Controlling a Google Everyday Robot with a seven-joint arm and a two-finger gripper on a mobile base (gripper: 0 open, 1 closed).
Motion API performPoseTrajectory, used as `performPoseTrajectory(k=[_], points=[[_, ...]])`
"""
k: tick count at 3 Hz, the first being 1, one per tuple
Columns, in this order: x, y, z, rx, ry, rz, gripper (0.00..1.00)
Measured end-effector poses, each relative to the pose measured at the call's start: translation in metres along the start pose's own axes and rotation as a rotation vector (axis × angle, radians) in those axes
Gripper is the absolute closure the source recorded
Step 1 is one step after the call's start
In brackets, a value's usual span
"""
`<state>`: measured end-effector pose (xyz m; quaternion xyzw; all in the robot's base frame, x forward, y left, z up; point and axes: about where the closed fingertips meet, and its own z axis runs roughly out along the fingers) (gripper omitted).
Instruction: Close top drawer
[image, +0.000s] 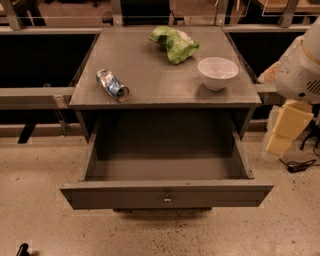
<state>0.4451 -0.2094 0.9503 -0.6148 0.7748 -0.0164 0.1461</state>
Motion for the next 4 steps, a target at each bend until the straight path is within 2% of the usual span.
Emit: performPoseTrajectory(k=[1,2,3,4], points=[[0.000,0.015,0.044,-0.047,-0.027,-0.039,0.00],[0.018,0.041,0.114,-0.106,-0.013,-0.038,0.18],[0.037,0.084,0.186,-0.187,0.025,-0.069,0.50],[0.045,0.101,0.214,-0.225,0.046,-0.086,0.72]])
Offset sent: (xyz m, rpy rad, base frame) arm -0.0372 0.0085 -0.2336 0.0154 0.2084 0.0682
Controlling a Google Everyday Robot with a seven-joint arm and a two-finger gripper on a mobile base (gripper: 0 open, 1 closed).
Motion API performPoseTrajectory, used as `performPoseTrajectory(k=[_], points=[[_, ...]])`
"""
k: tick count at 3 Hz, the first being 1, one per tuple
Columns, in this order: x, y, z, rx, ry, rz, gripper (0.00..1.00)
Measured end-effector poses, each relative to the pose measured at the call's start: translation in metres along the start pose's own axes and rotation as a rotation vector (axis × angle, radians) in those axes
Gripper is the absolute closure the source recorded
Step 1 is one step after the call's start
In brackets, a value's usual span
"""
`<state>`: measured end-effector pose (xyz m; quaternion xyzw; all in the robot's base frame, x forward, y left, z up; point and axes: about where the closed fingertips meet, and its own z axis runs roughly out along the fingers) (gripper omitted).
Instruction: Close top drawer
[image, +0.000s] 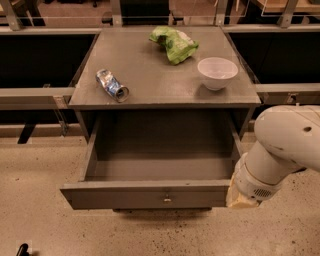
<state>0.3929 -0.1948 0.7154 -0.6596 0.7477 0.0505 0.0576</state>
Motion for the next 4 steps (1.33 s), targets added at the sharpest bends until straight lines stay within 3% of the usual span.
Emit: performPoseTrajectory(k=[1,2,3,4], points=[[0.001,0.001,0.002,-0.003,0.002,0.000,0.97],[0.001,0.001,0.002,-0.003,0.002,0.000,1.00],[0.000,-0.003,0.016,0.044,-0.017,-0.020,1.00],[-0.004,-0.010,0.058,0.105,-0.060,-0.080,1.00]])
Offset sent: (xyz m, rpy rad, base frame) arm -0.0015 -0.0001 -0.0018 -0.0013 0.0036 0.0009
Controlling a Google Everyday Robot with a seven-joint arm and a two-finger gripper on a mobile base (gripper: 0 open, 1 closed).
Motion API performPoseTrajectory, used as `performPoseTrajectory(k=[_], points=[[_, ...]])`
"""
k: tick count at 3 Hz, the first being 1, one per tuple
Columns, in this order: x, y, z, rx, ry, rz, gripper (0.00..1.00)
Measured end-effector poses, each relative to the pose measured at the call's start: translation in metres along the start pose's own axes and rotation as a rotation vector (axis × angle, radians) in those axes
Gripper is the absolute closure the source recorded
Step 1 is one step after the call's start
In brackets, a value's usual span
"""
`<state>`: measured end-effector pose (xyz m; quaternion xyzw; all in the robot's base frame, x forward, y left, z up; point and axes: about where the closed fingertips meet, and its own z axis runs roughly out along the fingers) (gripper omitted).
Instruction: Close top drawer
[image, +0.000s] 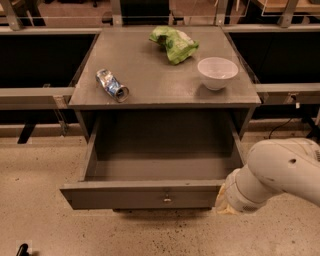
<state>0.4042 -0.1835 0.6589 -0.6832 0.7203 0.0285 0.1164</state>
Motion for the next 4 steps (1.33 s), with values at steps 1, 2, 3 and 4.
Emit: performPoseTrajectory(k=[1,2,3,4], points=[[-0.0004,-0.0124,0.0328,0.071,-0.086,-0.051,1.00],[-0.0007,-0.0144,0.0347,0.080,-0.091,-0.062,1.00],[-0.0008,-0.0143,0.0347,0.080,-0.090,-0.062,0.80],[-0.0008,-0.0143,0.0346,0.080,-0.090,-0.062,0.51]])
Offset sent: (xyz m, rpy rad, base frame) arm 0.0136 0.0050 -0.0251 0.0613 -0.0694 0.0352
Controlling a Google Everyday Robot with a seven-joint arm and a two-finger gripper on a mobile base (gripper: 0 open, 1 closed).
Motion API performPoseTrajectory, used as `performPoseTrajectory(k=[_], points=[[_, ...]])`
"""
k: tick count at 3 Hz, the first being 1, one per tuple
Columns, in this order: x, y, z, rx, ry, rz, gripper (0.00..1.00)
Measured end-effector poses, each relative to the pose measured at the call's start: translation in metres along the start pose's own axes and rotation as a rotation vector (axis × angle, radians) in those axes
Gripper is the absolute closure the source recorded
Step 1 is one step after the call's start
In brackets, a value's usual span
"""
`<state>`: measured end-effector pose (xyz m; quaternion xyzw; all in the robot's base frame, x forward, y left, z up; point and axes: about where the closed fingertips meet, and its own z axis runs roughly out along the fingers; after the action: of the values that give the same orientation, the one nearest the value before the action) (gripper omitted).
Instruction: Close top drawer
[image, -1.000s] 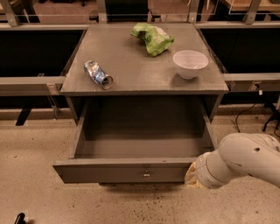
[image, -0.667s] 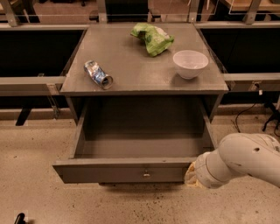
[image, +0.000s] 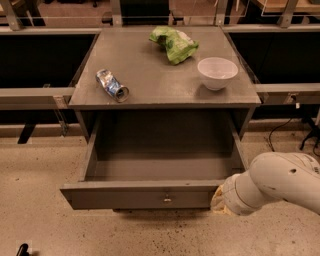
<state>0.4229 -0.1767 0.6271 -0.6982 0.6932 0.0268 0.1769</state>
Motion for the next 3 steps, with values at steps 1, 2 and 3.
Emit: performPoseTrajectory(k=[1,2,3], points=[[0.0000,0.0000,0.0000,0.000,0.000,0.000,0.26],[0.0000,0.0000,0.0000,0.000,0.000,0.000,0.03],[0.0000,0.0000,0.0000,0.000,0.000,0.000,0.00]])
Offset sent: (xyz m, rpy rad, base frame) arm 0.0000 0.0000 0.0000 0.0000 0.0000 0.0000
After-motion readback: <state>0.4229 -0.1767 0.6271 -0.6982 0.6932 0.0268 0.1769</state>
